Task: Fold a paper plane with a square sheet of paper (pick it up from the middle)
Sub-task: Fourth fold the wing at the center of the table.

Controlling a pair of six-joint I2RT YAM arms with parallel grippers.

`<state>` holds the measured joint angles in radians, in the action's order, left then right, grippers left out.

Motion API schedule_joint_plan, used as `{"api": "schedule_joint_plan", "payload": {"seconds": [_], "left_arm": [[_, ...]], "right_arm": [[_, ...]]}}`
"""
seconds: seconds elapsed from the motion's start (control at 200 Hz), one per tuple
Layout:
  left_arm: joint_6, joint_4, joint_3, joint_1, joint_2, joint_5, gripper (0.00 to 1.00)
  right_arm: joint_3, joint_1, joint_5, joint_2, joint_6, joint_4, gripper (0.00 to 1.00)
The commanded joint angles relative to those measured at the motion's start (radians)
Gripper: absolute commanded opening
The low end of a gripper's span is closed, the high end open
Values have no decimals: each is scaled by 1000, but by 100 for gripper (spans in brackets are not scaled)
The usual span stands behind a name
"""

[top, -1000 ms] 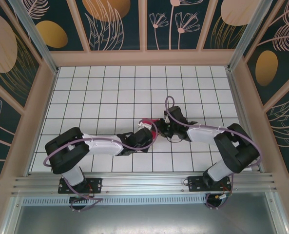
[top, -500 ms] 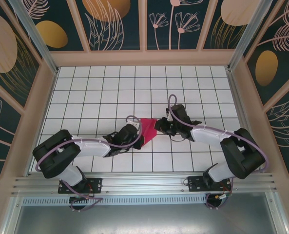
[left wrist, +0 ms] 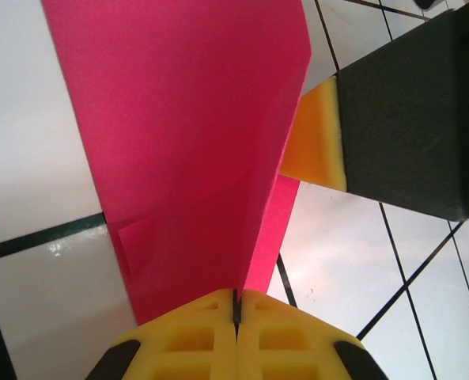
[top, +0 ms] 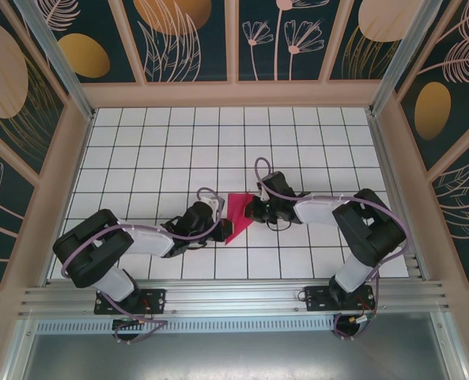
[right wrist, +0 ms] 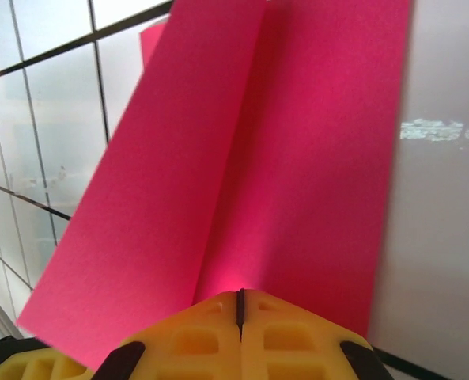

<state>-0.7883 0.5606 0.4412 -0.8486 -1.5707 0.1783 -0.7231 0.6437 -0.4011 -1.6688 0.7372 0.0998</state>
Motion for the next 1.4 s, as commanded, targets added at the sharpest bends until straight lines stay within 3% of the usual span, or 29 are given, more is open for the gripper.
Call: {"api": "schedule_joint_plan", "payload": {"seconds": [0.0, 0.726, 1.391], "left_arm": [[-34, 81, -30, 15, -19, 33, 0], [-87, 161, -93, 55, -2, 31, 0], [-118, 220, -111, 94, -65, 99, 1]], "right_arm": [[-28, 10, 2, -33, -23, -16, 4], [-44, 19, 73, -85, -55, -88, 1], [-71, 25, 74, -83, -68, -113, 0]]}}
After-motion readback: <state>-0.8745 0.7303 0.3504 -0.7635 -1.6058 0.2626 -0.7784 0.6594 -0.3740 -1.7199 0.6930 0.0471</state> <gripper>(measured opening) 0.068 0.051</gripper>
